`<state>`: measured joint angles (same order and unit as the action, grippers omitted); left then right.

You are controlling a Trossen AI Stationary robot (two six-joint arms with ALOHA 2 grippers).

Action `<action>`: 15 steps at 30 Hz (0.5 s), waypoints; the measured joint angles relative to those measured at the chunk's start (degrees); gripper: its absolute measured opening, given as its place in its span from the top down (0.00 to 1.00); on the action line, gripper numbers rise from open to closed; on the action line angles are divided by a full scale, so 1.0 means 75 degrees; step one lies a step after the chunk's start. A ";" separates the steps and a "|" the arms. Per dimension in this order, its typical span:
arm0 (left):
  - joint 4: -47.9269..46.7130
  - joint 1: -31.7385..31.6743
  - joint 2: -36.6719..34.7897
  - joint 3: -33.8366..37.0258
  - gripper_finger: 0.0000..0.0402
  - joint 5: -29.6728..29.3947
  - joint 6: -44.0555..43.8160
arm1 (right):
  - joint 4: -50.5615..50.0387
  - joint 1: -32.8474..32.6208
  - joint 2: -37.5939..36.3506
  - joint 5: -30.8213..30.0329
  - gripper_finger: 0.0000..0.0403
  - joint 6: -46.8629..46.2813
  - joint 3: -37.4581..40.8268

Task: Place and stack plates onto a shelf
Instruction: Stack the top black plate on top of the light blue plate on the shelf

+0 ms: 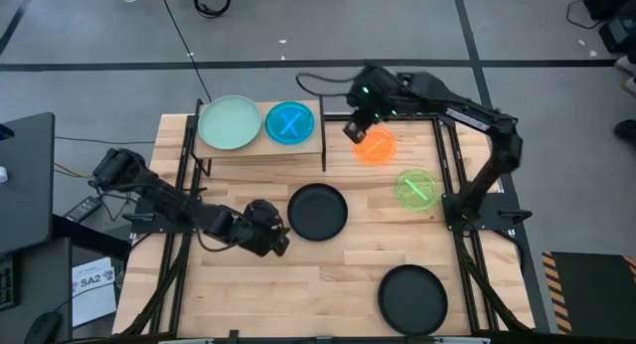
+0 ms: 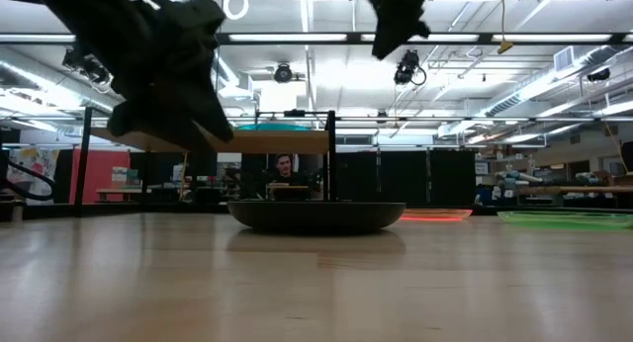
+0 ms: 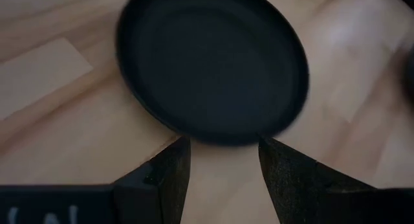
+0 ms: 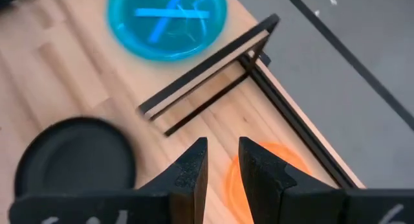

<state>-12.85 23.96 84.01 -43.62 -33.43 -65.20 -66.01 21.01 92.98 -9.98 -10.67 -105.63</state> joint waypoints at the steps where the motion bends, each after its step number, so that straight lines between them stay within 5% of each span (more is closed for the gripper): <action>1: 0.0003 -0.0088 0.0000 0.0000 0.53 -0.0001 -0.0050 | 0.0061 -0.0168 -0.0220 -0.0073 0.77 -0.0018 0.0206; 15: -0.0004 -0.1148 0.0000 0.0000 0.53 0.0002 -0.0236 | 0.1542 -0.2159 -0.3430 -0.0521 0.77 -0.1256 0.4277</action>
<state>-12.88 15.35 84.01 -43.62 -33.42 -66.97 -54.44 4.82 67.26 -13.88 -20.09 -73.55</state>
